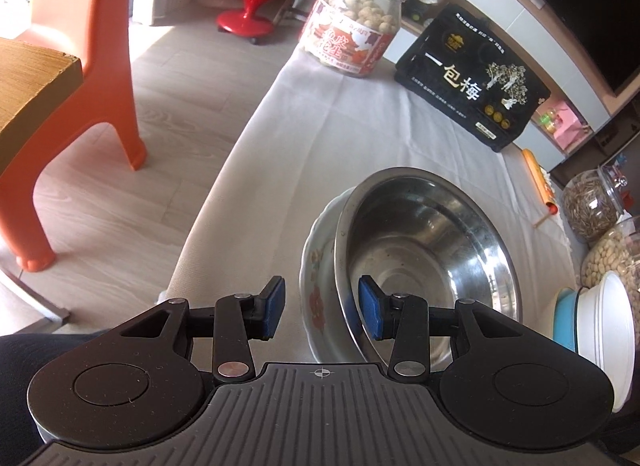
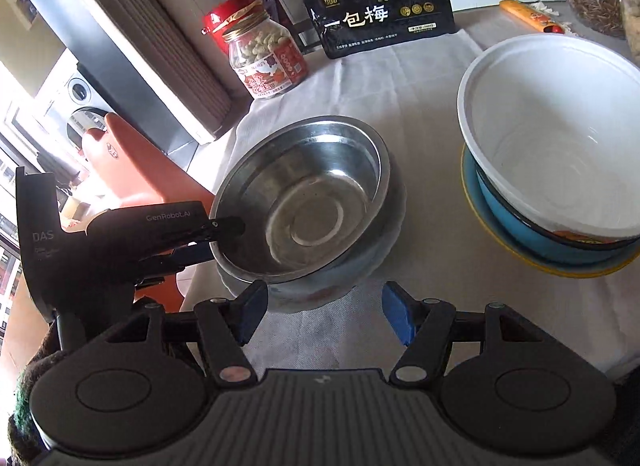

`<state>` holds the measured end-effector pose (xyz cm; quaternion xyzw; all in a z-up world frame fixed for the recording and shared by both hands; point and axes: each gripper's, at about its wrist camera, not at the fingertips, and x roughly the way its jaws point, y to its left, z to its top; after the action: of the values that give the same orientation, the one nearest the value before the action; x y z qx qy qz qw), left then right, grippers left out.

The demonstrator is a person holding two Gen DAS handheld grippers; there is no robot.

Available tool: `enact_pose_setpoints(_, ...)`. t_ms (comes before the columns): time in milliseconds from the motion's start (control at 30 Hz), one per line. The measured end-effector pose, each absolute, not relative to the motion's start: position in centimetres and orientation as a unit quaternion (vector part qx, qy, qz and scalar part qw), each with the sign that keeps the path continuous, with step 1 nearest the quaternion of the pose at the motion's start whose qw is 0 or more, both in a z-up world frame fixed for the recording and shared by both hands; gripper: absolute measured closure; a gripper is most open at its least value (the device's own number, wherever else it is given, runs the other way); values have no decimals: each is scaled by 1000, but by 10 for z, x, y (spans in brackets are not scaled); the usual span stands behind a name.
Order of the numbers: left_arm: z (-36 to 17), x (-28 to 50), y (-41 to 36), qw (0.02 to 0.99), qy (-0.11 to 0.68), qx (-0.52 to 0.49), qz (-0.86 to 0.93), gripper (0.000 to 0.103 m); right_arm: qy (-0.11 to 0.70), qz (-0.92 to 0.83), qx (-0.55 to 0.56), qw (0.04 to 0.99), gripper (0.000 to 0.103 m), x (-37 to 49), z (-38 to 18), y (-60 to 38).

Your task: Organize plates and bowls

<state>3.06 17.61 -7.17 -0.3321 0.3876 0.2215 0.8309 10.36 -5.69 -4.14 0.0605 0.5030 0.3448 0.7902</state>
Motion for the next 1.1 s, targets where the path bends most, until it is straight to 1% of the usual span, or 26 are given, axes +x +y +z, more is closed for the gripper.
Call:
enact_pose_setpoints(67,-74,30,176,833,390,-326,218,55,512,328,72,791,39,106,-48,-51)
enact_pose_setpoints(167,-73,27,175,838,393,-314,214,54,522,301,97,792,39,113,-56,-45)
enact_pose_setpoints(233,-73,26,175,837,395,-317,206,57,536,293,113,783,38,119,-63,-44)
enact_pose_setpoints(300,-75,26,176,833,396,-339,185,60,544,296,125,775,34,123,-69,-43)
enact_pose_setpoints(333,-76,27,176,830,396,-353,172,61,545,298,131,773,33,124,-72,-44)
enact_pose_setpoints(400,-76,29,174,829,397,-354,174,60,544,300,135,772,33,126,-75,-44)
enact_pose_setpoints(467,-77,32,175,827,398,-355,176,60,544,316,130,766,37,128,-78,-43)
enact_pose_setpoints(500,-77,33,176,826,398,-358,175,60,543,325,129,764,45,129,-78,-43)
enact_pose_setpoints(533,-78,35,178,826,397,-361,174,60,543,324,125,765,47,130,-78,-42)
enact_pose_setpoints(800,-78,59,176,828,404,-350,167,60,532,318,133,774,47,138,-78,-45)
enact_pose_setpoints(933,-63,54,166,841,400,-310,193,60,517,345,127,773,45,130,-66,-59)
enact_pose_setpoints(1033,-40,43,162,853,367,-298,220,60,496,405,106,761,45,117,-45,-72)
enact_pose_setpoints(1100,-20,37,156,869,334,-296,216,60,460,437,80,769,44,108,-25,-82)
